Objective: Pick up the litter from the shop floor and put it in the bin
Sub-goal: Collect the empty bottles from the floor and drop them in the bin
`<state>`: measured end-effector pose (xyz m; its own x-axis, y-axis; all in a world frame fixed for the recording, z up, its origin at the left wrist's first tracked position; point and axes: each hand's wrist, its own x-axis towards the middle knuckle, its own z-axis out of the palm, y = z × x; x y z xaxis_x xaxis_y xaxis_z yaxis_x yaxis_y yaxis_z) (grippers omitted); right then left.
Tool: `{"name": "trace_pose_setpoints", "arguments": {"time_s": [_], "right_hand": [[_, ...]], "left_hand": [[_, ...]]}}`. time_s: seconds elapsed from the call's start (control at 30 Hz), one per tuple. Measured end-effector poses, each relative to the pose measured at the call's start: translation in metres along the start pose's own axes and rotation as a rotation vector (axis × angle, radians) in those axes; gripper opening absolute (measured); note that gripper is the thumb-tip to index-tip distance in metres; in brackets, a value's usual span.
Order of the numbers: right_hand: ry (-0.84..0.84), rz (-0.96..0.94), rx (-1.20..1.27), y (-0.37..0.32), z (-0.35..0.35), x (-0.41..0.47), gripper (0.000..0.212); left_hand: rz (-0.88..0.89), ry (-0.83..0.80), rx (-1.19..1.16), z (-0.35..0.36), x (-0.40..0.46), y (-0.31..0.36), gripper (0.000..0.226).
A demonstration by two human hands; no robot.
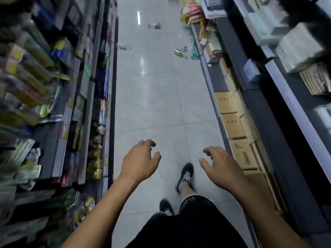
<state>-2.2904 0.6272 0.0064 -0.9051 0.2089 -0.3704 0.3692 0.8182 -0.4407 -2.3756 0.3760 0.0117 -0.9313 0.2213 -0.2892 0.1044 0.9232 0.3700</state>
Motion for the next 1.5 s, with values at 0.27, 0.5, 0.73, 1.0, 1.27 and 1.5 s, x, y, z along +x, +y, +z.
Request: {"name": "trace_pose_setpoints", "arguments": {"time_s": [0.27,0.5,0.73,1.0,1.27,1.5], "right_hand": [[0.030,0.051,0.084,0.005,-0.044,0.122,0.044],[-0.014,-0.066,0.059,-0.022,-0.094,0.239,0.046],[-0.061,-0.185,-0.011,-0.068,-0.128,0.345,0.046],[-0.073,-0.222,-0.063,-0.130,-0.143,0.468,0.047],[-0.031,-0.094,-0.072,-0.176,-0.169,0.553,0.045],[0.003,0.034,-0.046,-0.183,-0.191,0.602,0.045]], "left_hand": [[0.021,-0.023,0.034,-0.028,0.133,0.040,0.040],[-0.076,0.033,0.005,-0.062,0.216,0.048,0.038],[-0.205,0.095,-0.054,-0.092,0.278,0.029,0.037],[-0.251,0.117,-0.120,-0.129,0.387,-0.010,0.034],[-0.112,0.079,-0.099,-0.186,0.524,-0.017,0.035],[0.024,0.027,-0.058,-0.217,0.627,0.004,0.037]]}}
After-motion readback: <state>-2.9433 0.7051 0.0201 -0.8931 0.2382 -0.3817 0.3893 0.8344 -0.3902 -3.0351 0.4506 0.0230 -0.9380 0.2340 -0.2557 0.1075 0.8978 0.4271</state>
